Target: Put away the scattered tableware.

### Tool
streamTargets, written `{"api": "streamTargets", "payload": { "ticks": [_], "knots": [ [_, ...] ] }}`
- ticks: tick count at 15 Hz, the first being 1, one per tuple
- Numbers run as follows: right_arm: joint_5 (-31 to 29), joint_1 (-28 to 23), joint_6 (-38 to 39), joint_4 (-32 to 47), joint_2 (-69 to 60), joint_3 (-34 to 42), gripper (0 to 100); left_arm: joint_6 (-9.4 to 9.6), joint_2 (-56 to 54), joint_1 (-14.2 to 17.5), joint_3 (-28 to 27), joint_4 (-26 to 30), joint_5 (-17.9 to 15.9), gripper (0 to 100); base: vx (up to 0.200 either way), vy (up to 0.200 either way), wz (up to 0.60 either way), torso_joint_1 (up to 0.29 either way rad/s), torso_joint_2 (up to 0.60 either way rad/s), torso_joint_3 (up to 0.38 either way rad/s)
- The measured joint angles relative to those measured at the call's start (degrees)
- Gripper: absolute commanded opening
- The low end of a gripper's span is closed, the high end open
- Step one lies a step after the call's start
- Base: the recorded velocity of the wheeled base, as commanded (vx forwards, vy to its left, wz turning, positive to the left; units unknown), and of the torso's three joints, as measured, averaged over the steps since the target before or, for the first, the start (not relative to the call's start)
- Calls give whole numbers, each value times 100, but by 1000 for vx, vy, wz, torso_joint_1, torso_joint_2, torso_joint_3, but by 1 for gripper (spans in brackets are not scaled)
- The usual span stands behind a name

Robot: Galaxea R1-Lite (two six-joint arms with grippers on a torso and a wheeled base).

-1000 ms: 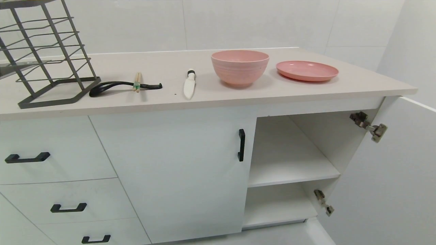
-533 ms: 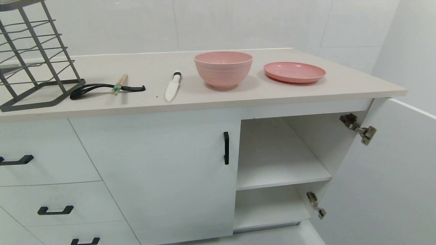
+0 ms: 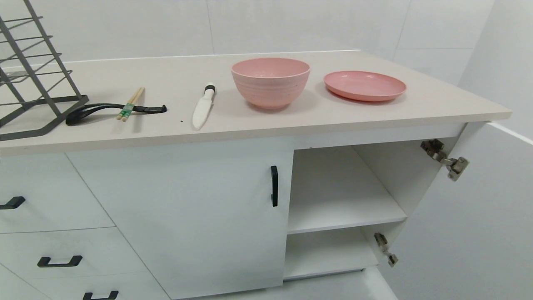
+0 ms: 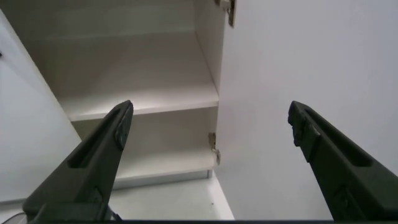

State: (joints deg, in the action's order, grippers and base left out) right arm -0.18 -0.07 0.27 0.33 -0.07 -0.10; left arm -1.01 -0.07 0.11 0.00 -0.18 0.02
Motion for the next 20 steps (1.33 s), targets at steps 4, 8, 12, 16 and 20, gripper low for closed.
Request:
{"api": "streamTargets", "payload": {
  "ticks": [4,8,12,16,20],
  "knots": [
    [2,-2,-2,-12,0,0,100,0,0,-4,-2,-11,5,100,0,0,0,223,-614,-210],
    [0,-2,0,-9,0,0,100,0,0,-4,0,-6,5,100,0,0,0,218,-514,-216],
    [-2,-2,0,-11,0,0,100,-2,0,-4,0,-6,-2,100,0,0,0,187,-491,-220],
    [2,-2,0,-6,0,0,100,-2,0,-4,0,-4,-2,100,0,0,0,350,-494,-238],
    [0,-2,-2,-6,0,0,100,-144,0,-4,0,-11,41,100,0,0,0,279,-524,-246]
  ]
}}
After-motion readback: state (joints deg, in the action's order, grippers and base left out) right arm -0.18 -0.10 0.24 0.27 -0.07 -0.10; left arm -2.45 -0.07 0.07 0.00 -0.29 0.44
